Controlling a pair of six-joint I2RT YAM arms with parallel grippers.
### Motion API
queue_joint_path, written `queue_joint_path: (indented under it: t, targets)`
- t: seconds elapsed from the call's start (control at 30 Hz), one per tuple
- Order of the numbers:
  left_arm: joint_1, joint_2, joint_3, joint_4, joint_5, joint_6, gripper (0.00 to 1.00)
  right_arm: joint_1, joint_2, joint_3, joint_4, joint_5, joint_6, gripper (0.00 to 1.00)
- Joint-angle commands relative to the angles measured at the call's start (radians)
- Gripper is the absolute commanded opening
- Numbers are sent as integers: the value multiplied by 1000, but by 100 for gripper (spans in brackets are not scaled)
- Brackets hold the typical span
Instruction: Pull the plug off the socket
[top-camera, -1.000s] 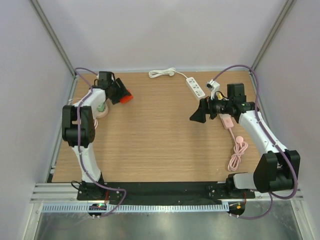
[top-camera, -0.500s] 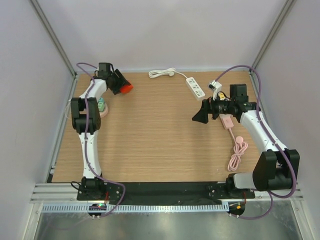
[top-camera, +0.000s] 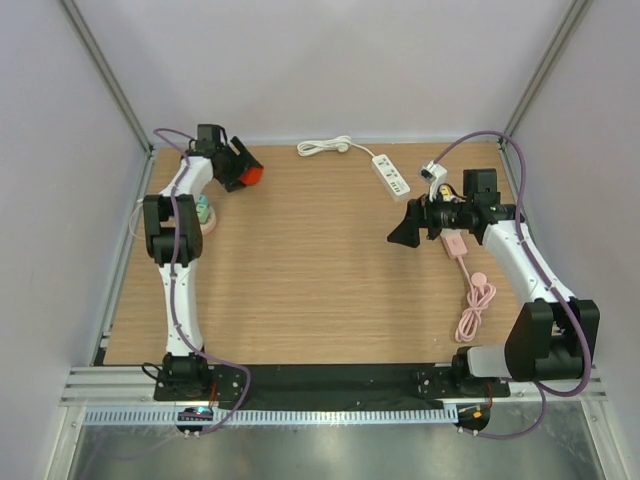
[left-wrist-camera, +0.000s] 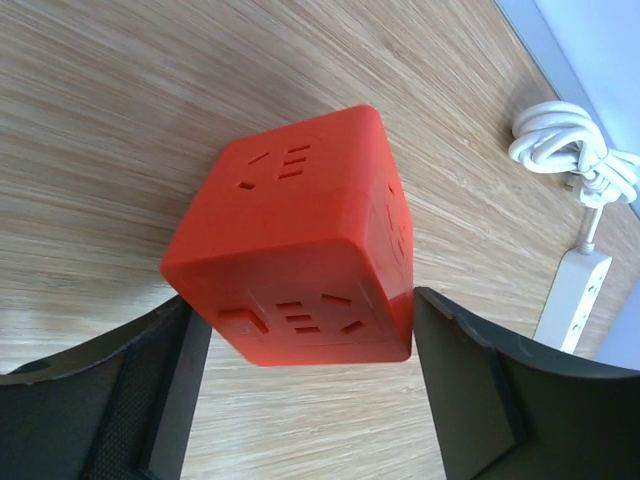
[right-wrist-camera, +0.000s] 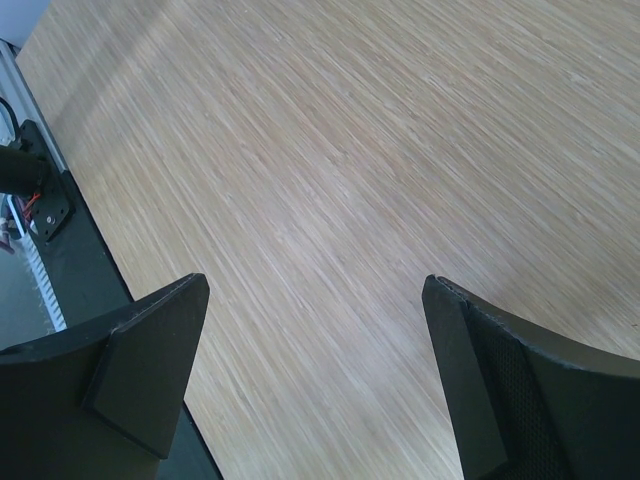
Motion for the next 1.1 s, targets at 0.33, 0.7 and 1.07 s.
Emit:
queue_joint_path:
  t: [0.33,0.7,1.07]
  targets:
    - [71,-225,-32,-27,-33,111,89,-15,-9,28,-5,-33,-28,96]
    - [69,-464,-260,27,44,187,89,-84,-17,22,7,23,-33,96]
    - [71,-878,-678,300,177,88,90,-228,-31,0,44,68,-24,96]
